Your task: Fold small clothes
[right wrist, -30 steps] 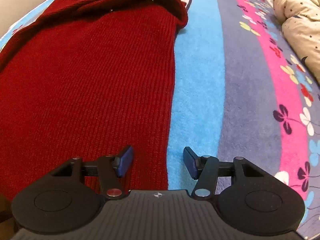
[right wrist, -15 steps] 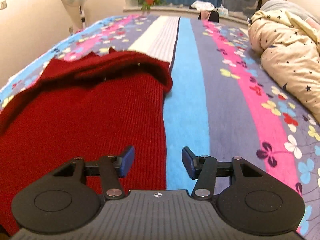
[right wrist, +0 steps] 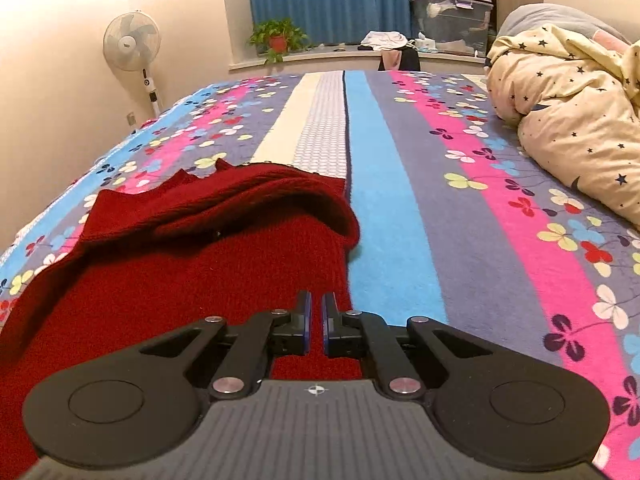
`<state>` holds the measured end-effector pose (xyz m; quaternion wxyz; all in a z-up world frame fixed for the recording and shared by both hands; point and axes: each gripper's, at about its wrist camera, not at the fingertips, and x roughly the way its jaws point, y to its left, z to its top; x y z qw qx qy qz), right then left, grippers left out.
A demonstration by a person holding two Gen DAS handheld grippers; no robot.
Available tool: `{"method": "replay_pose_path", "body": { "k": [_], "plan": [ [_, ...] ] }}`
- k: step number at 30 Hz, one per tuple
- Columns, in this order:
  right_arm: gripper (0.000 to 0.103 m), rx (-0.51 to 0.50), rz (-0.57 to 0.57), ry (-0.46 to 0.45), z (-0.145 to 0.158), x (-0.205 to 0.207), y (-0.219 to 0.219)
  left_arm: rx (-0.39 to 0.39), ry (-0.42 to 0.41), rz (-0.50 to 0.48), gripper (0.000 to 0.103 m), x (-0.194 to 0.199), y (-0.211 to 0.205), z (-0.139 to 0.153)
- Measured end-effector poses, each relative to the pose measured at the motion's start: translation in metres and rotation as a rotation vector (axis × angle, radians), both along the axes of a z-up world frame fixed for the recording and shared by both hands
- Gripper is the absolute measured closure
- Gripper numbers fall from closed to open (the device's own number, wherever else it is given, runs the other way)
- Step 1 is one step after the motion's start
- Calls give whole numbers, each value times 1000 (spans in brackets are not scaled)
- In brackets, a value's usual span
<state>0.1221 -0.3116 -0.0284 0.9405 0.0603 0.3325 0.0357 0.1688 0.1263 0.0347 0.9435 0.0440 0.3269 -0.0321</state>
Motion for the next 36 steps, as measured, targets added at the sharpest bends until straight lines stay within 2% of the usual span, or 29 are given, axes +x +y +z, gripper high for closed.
{"method": "replay_pose_path", "body": {
  "k": [3, 6, 8, 9, 13, 14, 16, 18, 19, 21, 22, 23, 25, 27, 29, 30, 31, 34, 36],
  "plan": [
    [98, 1, 22, -1, -1, 7, 10, -30, -12, -66, 79, 27, -30, -2],
    [97, 16, 60, 25, -5, 16, 20, -26, -3, -143, 79, 51, -66, -16],
    [97, 35, 114, 92, -13, 25, 28, -27, 5, -181, 77, 70, -89, -29],
    [97, 31, 158, 166, -23, 31, 34, -36, 17, -194, 76, 82, -101, -37],
    [97, -163, 216, 390, -63, 43, 62, -78, 66, -192, 67, 126, -134, -67],
    [97, -181, 220, 400, -66, 44, 65, -85, 70, -196, 65, 136, -141, -73],
    [97, -184, 231, 385, -65, 47, 69, -83, 81, -222, 54, 153, -156, -83],
    [97, -179, 238, 395, -66, 52, 69, -57, 91, -269, 54, 164, -167, -93],
    [97, -181, 249, 396, -67, 54, 70, -27, 82, -287, 63, 167, -168, -95],
    [97, -179, 265, 398, -67, 56, 69, -2, 97, -335, 97, 173, -158, -98],
    [97, -175, 272, 401, -67, 57, 67, 36, 84, -309, 97, 175, -147, -95],
    [97, -170, 279, 404, -67, 59, 67, 66, 51, -235, 97, 176, -126, -85],
    [97, -162, 286, 407, -66, 61, 64, 38, 42, 46, 97, 182, -58, -60],
    [97, -158, 290, 408, -66, 60, 62, 77, 23, 298, 97, 172, 4, -42],
    [97, -173, 299, 399, -64, 60, 62, 147, 10, 378, 94, 154, 37, -31],
    [97, -191, 303, 384, -62, 59, 64, 153, 25, 395, 90, 143, 51, -26],
    [97, -223, 301, 349, -57, 58, 66, 113, 31, 411, 88, 133, 65, -23],
    [97, -257, 286, 230, -44, 55, 76, -128, 31, 445, 83, 110, 104, -24],
    [96, -247, 266, 149, -37, 61, 88, -200, 78, 458, 84, 116, 115, -31]
  ]
}}
